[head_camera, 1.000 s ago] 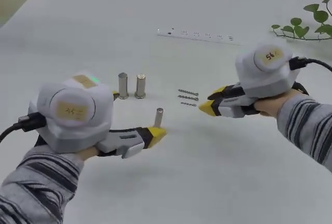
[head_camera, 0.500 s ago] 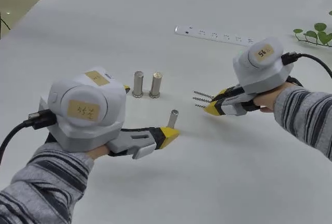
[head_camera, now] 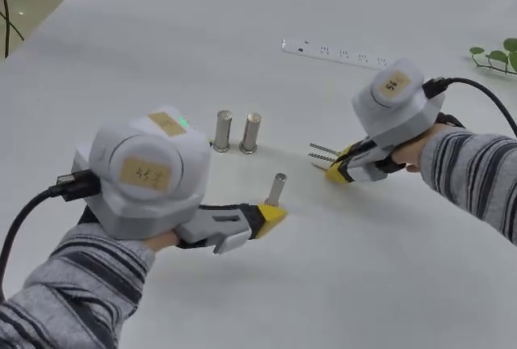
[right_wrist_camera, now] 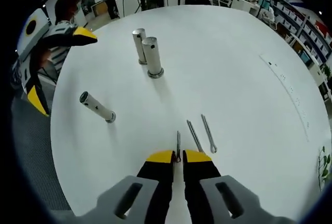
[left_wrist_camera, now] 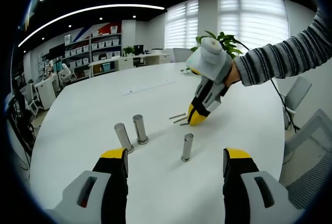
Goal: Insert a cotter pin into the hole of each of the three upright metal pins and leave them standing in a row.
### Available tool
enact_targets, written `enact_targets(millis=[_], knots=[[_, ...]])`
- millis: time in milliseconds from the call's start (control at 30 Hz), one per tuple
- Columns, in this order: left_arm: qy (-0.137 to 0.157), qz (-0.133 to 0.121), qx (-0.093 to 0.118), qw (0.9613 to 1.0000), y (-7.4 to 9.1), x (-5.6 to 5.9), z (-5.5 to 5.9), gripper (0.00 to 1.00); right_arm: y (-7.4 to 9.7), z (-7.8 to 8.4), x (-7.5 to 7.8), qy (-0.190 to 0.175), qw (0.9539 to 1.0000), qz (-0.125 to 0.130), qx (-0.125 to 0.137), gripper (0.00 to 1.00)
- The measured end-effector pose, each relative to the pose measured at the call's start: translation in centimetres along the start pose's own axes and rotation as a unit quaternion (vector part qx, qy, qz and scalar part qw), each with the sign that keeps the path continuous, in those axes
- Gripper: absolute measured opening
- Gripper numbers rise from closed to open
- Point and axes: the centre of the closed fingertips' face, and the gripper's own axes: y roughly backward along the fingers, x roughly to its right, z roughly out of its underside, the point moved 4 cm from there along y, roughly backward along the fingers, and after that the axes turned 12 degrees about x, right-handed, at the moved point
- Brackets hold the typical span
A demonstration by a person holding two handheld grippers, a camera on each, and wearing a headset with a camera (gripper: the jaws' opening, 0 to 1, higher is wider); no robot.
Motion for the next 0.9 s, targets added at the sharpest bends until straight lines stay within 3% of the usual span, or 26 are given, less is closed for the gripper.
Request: enact_targets(millis=[100, 433, 767, 900], knots=[[0.0, 0.001, -0.005, 1.0, 0.0, 0.0, 0.2, 0.7, -0.1, 0.0, 0.1, 0.033, 0.9994, 0.0, -0.002, 0.0], [0.001, 0.014, -0.008, 0.9999, -0.1, 0.6, 0.3, 0.66, 0.4, 0.3, -0.1, 0.087, 0.9962, -0.005, -0.002, 0.0], [0.002, 0.039, -0.01, 0.9992, -0.4, 1.6, 0.3, 0.6, 3.1, 0.3, -1.5, 0.126, 0.9914, 0.013, 0.032, 0.0], [0.005, 0.053, -0.01, 0.9985, -0.5, 2.2, 0.3, 0.57, 4.2, 0.0, -2.6, 0.139, 0.9885, 0.021, 0.057, 0.0]])
